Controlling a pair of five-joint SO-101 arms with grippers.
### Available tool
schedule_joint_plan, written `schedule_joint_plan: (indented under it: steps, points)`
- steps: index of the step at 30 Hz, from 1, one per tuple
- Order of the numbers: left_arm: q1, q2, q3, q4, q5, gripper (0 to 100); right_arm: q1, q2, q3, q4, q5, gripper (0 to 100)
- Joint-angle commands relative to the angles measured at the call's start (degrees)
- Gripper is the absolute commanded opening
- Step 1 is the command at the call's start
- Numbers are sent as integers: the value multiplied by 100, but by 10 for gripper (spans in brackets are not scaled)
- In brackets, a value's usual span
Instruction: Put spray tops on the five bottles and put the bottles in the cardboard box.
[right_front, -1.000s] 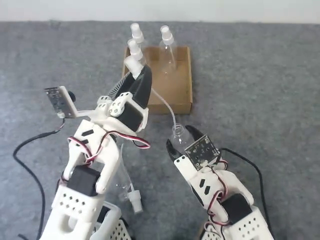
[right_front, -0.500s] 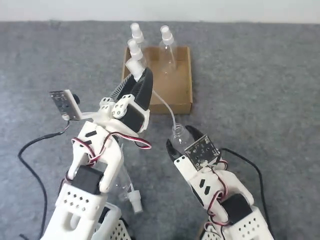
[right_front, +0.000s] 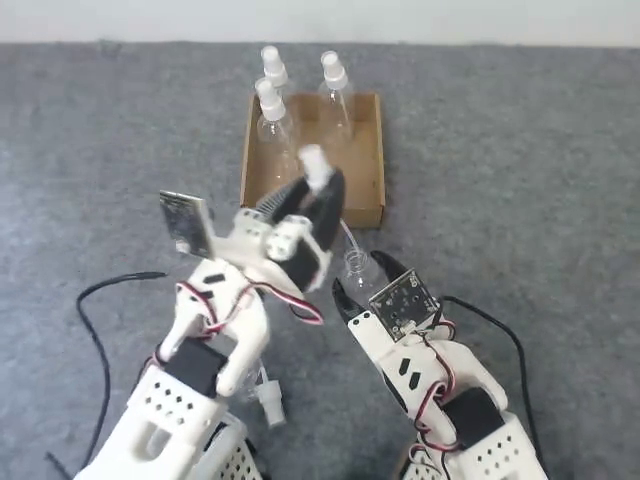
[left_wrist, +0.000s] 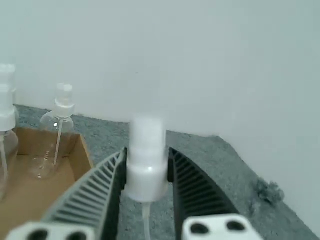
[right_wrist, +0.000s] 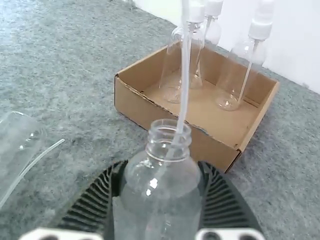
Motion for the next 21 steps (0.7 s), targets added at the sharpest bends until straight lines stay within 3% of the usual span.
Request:
schedule_joint_plan:
  steps: [1,13,21]
  points:
    - [211,-123,-48,-158,-281,11,-22,-136,-79,-171,88,13]
    - [246,-88,-31,114,-360,12,409,-136,-79,-295,88,13]
    - [510,-88,180,105,-818,12,435,-136,-79,-259,88,13]
